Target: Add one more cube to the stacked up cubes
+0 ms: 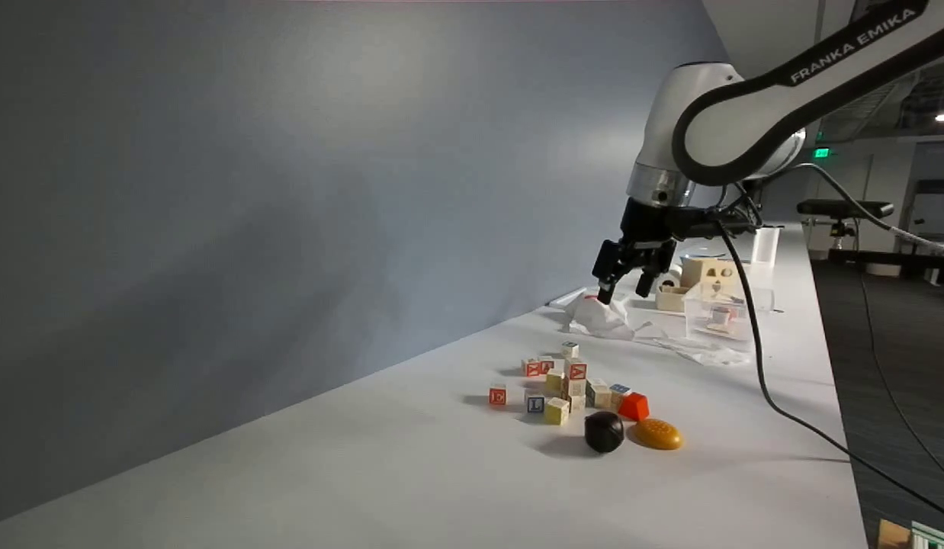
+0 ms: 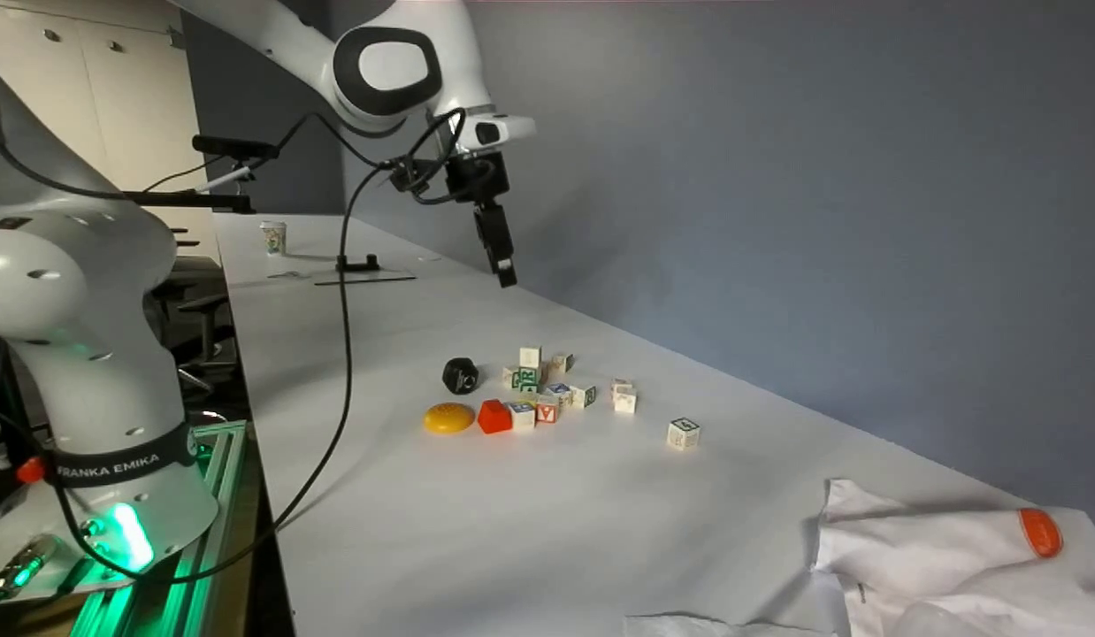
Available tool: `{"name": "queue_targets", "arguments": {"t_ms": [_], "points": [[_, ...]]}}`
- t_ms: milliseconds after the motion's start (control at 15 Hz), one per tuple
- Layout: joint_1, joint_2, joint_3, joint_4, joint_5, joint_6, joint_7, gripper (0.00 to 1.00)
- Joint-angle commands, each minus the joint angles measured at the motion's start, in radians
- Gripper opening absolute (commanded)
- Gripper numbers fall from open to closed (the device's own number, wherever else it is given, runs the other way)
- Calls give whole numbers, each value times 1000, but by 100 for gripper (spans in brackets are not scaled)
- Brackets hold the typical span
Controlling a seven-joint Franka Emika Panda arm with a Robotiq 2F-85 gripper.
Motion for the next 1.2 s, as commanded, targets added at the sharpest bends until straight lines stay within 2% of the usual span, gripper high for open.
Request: {"name": "queue_targets", "arguments": {"t_ms": [0,133,200,267,467,667,733,1133], "points": [[-5,84,-89,42,-15,77,-172,100],[-5,144,-131,75,18,98,-216,100],[16,169,-150,104,69,37,-228,100],[-8,98,-122,42,20,74,-194,100],[-3,160,-140,80,44,66,-212,100],[2,170,-140,89,47,64,-212,100],[-9,201,-141,106,41,112,-191,100],[-7,375,-214,237,71,170,-341,100]]}}
